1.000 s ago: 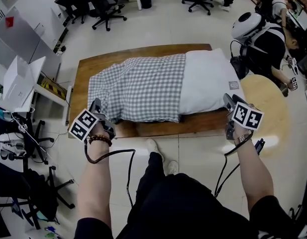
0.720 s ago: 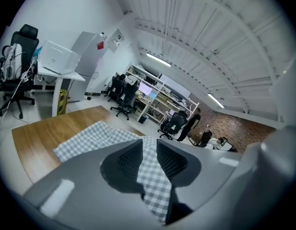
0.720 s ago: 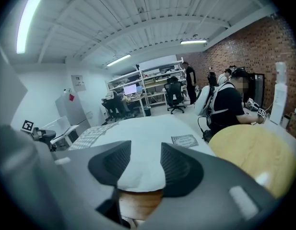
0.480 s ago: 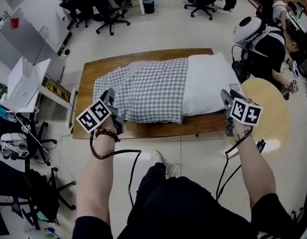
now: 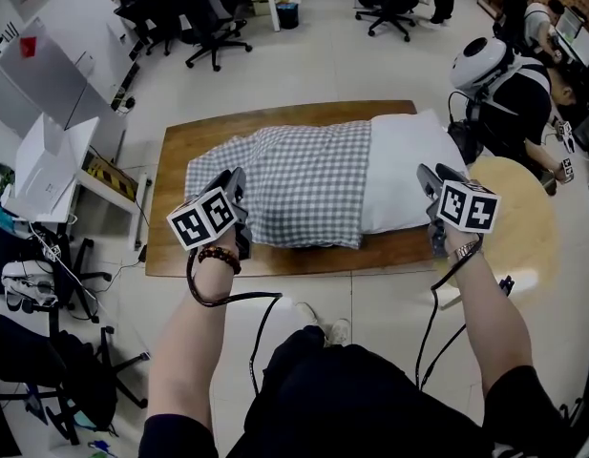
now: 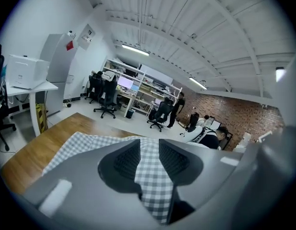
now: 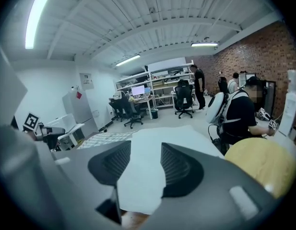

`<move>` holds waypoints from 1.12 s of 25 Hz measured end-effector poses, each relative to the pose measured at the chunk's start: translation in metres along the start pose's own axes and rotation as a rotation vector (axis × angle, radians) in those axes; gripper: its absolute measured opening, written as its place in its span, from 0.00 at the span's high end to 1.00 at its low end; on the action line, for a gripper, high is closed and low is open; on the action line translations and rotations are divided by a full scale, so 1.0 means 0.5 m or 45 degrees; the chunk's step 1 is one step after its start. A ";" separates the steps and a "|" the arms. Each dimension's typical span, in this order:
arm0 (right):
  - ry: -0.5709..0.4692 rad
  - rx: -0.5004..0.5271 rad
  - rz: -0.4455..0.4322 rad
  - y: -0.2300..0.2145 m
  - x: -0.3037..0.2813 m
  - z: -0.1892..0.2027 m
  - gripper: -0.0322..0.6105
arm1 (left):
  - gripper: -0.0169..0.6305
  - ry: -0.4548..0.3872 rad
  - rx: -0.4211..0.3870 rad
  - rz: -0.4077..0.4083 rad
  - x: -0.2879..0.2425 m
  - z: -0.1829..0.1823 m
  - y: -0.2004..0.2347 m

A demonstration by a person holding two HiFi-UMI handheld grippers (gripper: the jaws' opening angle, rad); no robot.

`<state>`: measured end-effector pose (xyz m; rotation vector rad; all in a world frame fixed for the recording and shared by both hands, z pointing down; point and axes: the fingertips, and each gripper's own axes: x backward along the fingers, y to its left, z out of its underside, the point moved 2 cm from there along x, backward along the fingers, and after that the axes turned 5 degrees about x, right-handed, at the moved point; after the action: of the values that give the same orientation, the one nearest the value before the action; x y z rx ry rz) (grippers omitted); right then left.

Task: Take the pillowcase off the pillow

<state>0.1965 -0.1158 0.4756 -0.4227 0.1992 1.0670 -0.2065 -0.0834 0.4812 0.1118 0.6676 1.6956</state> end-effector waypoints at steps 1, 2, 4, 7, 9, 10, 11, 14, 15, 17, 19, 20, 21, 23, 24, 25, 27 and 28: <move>0.008 -0.002 -0.002 0.007 -0.010 -0.002 0.65 | 0.78 0.010 -0.016 0.009 -0.007 -0.004 0.002; 0.018 -0.006 -0.005 0.014 -0.019 -0.004 0.65 | 0.78 0.020 -0.032 0.017 -0.014 -0.010 0.005; 0.031 0.000 -0.001 0.025 -0.035 -0.015 0.64 | 0.77 0.049 -0.065 0.020 -0.026 -0.024 0.014; 0.037 0.024 0.009 0.049 -0.054 -0.038 0.64 | 0.76 0.093 -0.123 0.033 -0.036 -0.048 0.026; 0.046 0.040 0.005 0.069 -0.066 -0.051 0.64 | 0.75 0.109 -0.169 0.063 -0.040 -0.070 0.029; 0.051 0.051 0.004 0.076 -0.073 -0.059 0.63 | 0.75 0.119 -0.195 0.078 -0.044 -0.080 0.028; 0.057 0.063 0.004 0.082 -0.080 -0.067 0.63 | 0.74 0.130 -0.223 0.094 -0.048 -0.090 0.026; 0.073 0.101 0.004 0.092 -0.100 -0.089 0.62 | 0.73 0.169 -0.313 0.145 -0.064 -0.111 0.017; 0.077 0.111 0.003 0.096 -0.106 -0.098 0.62 | 0.72 0.184 -0.341 0.164 -0.068 -0.117 0.014; 0.092 0.135 0.007 0.100 -0.114 -0.114 0.61 | 0.72 0.219 -0.396 0.200 -0.075 -0.123 0.008; 0.116 0.159 0.014 0.104 -0.123 -0.123 0.61 | 0.71 0.248 -0.444 0.226 -0.081 -0.128 0.008; 0.127 0.170 0.016 0.108 -0.128 -0.126 0.61 | 0.70 0.257 -0.460 0.235 -0.083 -0.133 0.010; 0.138 0.180 0.016 0.113 -0.133 -0.127 0.61 | 0.70 0.263 -0.472 0.244 -0.085 -0.138 0.011; 0.155 0.199 0.014 0.120 -0.142 -0.130 0.60 | 0.70 0.279 -0.497 0.264 -0.086 -0.144 0.013; 0.161 0.209 0.009 0.122 -0.147 -0.134 0.60 | 0.69 0.290 -0.516 0.275 -0.088 -0.145 0.011; 0.168 0.213 -0.004 0.124 -0.153 -0.137 0.60 | 0.69 0.302 -0.538 0.286 -0.091 -0.146 0.008; 0.191 0.203 -0.043 0.123 -0.167 -0.139 0.60 | 0.68 0.322 -0.577 0.307 -0.102 -0.146 0.001; 0.200 0.208 -0.054 0.118 -0.174 -0.141 0.60 | 0.68 0.330 -0.592 0.314 -0.109 -0.146 -0.002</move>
<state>0.1063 -0.1915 0.4288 -0.3619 0.4128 0.9683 -0.2234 -0.1604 0.4359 -0.3736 0.4430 2.0834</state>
